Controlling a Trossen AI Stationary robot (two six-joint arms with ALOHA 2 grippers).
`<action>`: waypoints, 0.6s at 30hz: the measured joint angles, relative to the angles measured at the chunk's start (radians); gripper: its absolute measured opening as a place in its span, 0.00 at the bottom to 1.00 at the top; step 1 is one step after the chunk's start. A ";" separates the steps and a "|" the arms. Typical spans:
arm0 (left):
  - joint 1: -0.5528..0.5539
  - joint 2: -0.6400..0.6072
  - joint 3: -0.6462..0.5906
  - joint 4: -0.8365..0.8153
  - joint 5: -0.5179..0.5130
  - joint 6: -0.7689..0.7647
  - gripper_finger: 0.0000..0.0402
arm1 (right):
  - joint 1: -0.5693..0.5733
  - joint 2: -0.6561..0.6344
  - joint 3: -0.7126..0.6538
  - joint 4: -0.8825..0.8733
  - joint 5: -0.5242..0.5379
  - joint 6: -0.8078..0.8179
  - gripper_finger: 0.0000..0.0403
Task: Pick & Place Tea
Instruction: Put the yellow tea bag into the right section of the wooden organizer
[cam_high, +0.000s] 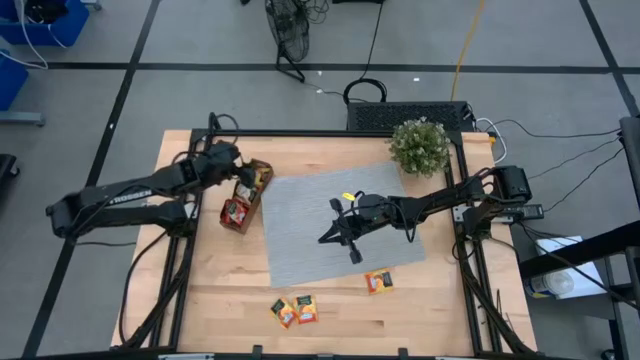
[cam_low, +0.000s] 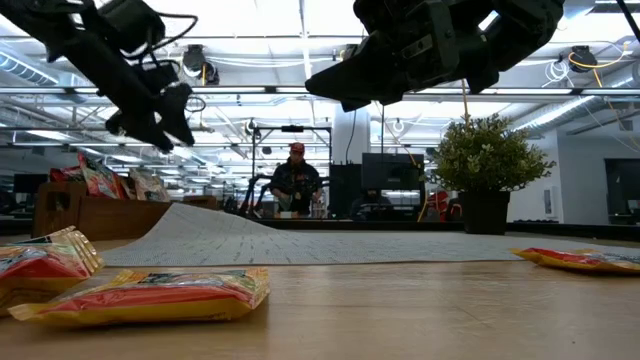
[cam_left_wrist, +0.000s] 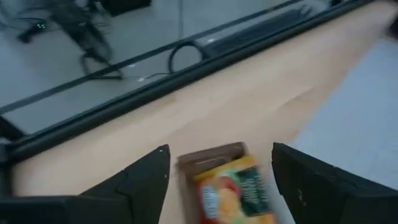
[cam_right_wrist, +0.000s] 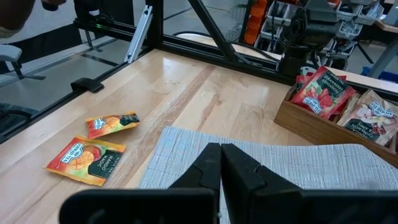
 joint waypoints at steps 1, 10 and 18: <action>0.000 -0.012 0.000 0.000 0.021 -0.006 0.70 | 0.000 0.000 0.000 0.000 0.000 0.000 0.00; -0.050 0.119 0.000 -0.005 0.205 -0.114 0.68 | 0.000 0.000 0.000 0.003 0.000 0.000 0.00; -0.129 0.351 0.000 0.072 0.096 -0.136 0.64 | 0.000 0.000 0.000 0.015 0.000 0.000 0.00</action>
